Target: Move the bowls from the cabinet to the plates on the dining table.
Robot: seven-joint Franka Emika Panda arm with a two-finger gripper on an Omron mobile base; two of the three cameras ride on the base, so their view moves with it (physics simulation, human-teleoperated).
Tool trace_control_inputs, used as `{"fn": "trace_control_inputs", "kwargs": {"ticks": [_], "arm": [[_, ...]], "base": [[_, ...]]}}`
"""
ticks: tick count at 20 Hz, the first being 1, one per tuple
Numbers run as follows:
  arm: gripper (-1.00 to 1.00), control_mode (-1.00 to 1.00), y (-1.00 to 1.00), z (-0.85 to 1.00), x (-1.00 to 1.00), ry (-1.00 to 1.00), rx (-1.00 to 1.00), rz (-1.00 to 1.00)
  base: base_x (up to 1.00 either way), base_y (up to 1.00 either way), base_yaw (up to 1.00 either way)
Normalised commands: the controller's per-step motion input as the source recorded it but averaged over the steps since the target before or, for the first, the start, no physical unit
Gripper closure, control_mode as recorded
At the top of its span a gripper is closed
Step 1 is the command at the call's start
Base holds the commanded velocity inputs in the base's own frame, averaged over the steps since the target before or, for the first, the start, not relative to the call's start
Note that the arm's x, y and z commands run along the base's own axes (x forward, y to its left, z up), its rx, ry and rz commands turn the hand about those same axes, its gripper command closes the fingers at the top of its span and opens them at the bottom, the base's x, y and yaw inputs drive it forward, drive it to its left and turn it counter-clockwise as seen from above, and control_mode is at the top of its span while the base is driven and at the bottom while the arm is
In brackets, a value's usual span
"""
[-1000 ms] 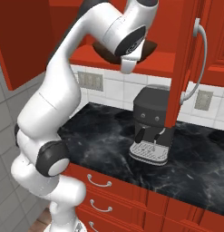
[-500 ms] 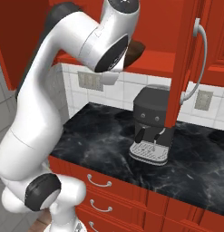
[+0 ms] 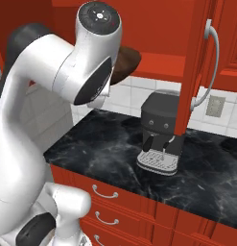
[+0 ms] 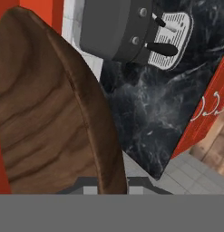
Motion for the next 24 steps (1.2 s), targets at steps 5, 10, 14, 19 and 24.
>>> {"fn": "trace_control_inputs", "kwargs": {"ticks": [5,10,14,19,24], "arm": [[1.0,-1.0,0.12,0.02,-0.85,0.0,0.0,0.0],[1.0,-1.0,0.25,-0.01,-0.83,0.0,0.0,0.03],[1.0,-1.0,0.13,-0.26,-0.44,0.05,0.04,0.0],[1.0,-1.0,0.04,-0.46,-0.38,0.08,0.05,0.0],[1.0,-1.0,0.01,-0.63,-0.13,0.08,0.07,0.0]], "base": [[0.0,0.0,0.0],[0.0,0.0,0.0],[0.0,0.0,0.0],[0.0,0.0,0.0],[0.0,0.0,0.0]]}}
